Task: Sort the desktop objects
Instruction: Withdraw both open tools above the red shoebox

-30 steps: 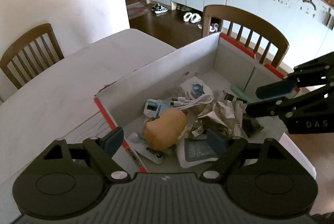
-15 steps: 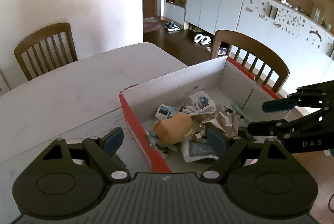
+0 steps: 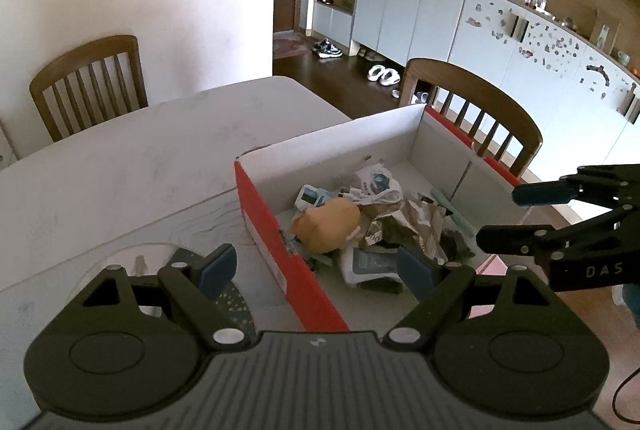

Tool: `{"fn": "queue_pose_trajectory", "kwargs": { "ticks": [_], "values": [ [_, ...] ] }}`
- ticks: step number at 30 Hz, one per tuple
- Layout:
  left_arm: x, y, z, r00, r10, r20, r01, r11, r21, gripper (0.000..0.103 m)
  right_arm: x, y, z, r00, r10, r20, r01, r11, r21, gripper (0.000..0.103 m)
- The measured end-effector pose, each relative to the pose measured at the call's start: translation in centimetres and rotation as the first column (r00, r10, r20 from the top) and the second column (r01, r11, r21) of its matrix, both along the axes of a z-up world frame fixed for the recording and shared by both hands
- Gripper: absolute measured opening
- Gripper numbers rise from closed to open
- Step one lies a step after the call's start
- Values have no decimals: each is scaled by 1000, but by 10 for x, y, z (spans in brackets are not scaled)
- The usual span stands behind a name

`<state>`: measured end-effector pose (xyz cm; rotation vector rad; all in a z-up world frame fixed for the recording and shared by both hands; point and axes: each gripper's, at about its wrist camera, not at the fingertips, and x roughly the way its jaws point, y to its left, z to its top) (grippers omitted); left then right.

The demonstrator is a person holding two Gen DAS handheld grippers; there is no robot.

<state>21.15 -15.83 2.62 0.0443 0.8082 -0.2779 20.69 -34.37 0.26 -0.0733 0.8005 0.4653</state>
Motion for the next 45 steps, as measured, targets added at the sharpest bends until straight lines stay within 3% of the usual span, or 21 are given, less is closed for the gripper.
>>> {"fn": "queue_pose_trajectory", "kwargs": {
  "ticks": [7, 11, 22, 45],
  "values": [
    [-7, 5, 0, 1000, -9, -10, 10, 1000, 19, 87, -12, 3, 4, 999, -28, 35, 27, 1000, 12, 88],
    [-12, 7, -1, 1000, -21, -14, 21, 999, 29, 87, -20, 4, 6, 998, -40, 46, 39, 999, 30, 91],
    [-28, 15, -3, 999, -33, -16, 34, 999, 35, 87, -46, 18, 6, 994, -76, 82, 75, 997, 18, 92],
    [-53, 12, -12, 985, -171, -29, 172, 984, 39, 87, -80, 25, 3, 983, -169, 70, 169, 986, 4, 92]
  ]
}}
